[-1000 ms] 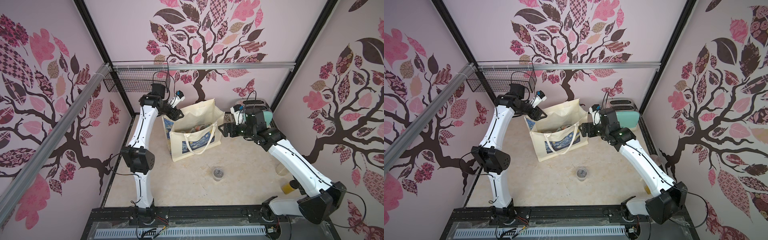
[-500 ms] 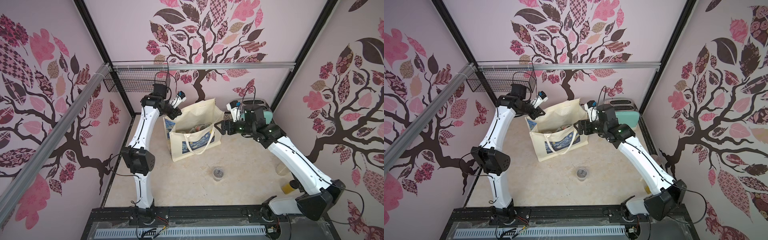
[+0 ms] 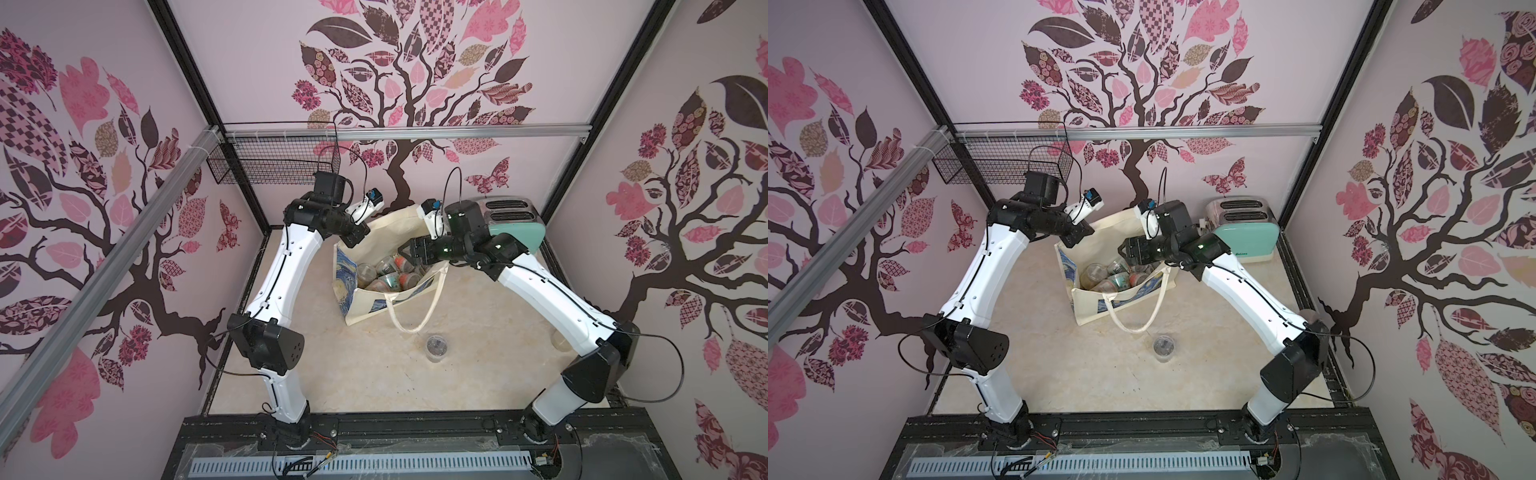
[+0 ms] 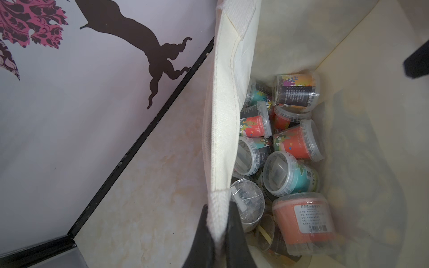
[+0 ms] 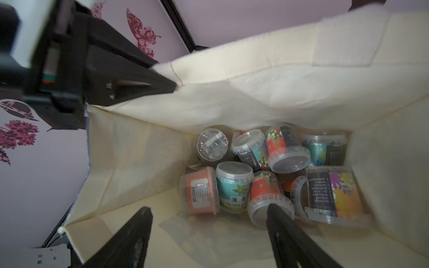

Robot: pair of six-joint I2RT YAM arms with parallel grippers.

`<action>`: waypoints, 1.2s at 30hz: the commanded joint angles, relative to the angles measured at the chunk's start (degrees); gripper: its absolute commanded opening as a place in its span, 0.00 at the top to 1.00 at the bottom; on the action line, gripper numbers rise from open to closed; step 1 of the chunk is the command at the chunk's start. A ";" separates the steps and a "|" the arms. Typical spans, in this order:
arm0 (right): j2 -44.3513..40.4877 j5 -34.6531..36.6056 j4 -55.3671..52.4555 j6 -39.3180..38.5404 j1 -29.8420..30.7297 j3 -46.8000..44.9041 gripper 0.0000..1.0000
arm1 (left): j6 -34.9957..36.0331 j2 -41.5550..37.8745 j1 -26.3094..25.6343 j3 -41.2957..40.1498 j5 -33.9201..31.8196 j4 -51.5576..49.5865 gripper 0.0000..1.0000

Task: Take out the seed jars from the canvas bag
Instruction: Pick up the canvas bag from the center of the board, then adjust the canvas bag at the center of the board.

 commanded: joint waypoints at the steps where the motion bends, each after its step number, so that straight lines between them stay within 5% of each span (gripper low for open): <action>1: 0.22 3.74 -4.18 0.81 0.78 -1.07 0.21 | -1.29 -3.88 0.36 1.27 -1.21 4.71 1.00; 15: -12.54 9.29 -1.59 5.42 5.43 -23.19 0.23 | -10.75 -4.18 0.65 3.98 -2.03 6.62 1.00; 27: -7.38 14.65 3.82 3.21 7.23 -14.08 0.23 | -7.17 -6.74 0.57 2.03 9.75 -0.56 1.00; 36: -7.62 16.94 5.69 -3.97 12.88 -19.16 0.22 | -5.51 -9.60 0.56 -3.08 8.31 -1.72 1.00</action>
